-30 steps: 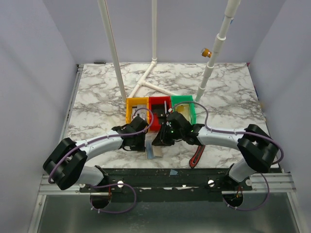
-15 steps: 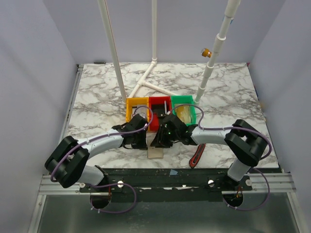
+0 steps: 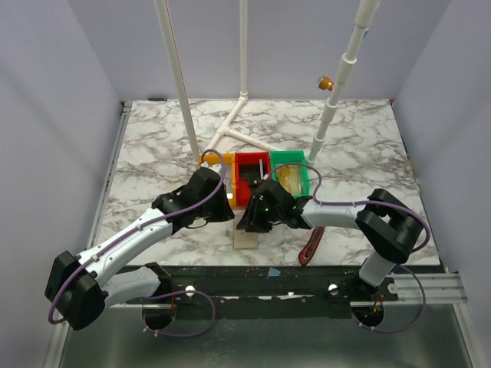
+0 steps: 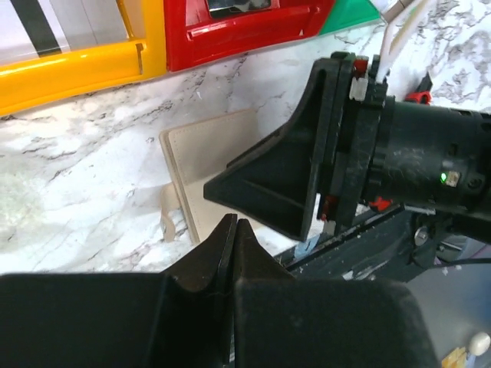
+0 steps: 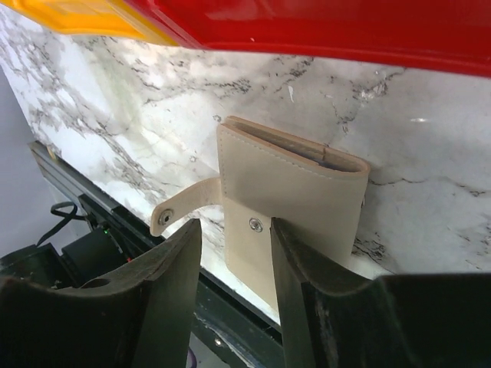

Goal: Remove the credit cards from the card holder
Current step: Close the card holder at the center of the board, then reset both arms

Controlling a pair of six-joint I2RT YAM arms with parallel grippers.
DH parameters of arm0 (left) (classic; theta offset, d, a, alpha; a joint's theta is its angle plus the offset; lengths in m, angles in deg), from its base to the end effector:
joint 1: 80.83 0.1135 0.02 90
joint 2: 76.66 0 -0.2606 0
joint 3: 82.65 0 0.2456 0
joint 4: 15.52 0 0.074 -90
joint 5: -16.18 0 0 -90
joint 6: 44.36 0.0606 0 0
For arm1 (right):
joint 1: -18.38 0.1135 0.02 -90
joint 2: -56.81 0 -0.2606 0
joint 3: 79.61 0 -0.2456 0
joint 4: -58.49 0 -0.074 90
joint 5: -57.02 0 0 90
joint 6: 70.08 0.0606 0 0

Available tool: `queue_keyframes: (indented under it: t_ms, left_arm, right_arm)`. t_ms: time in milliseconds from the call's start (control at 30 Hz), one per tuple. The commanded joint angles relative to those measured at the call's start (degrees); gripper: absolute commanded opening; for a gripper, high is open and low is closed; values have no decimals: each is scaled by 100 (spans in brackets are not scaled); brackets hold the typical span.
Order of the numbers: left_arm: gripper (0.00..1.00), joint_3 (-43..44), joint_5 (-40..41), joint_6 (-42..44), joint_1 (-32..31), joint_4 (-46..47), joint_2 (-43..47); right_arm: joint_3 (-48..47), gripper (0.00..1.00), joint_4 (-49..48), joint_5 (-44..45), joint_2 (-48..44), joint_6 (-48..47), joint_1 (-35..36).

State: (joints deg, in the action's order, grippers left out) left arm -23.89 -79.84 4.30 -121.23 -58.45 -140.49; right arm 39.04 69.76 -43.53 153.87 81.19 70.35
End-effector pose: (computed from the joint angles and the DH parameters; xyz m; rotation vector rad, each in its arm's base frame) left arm 0.1783 -0.1601 0.2259 0.0306 2.5538 -0.7429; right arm 0.2023 0.2767 0.1311 0.1206 2.6916 1.0229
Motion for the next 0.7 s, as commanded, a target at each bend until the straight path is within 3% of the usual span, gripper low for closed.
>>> queue_keyframes:
  t_ms: [0, 233, 467, 500, 667]
  left_arm:
    - [0, 255, 350, 124, 197, -603, 482]
    - [4, 624, 389, 296, 534, -895, 1022]
    - [13, 1109, 409, 518, 631, -981, 1244]
    - [18, 1162, 409, 548, 639, -966, 1287]
    - [64, 1398, 463, 685, 658, -912, 1512]
  right_arm:
    - [-270, 46, 419, 375, -251, -264, 7]
    - [-639, 56, 870, 695, -846, -554, 7]
    - [-942, 89, 1352, 1630, -1713, -991, 7]
    - [-968, 93, 1411, 1751, -1828, -1063, 7]
    - [-925, 100, 1553, 2331, -2405, -1347, 7]
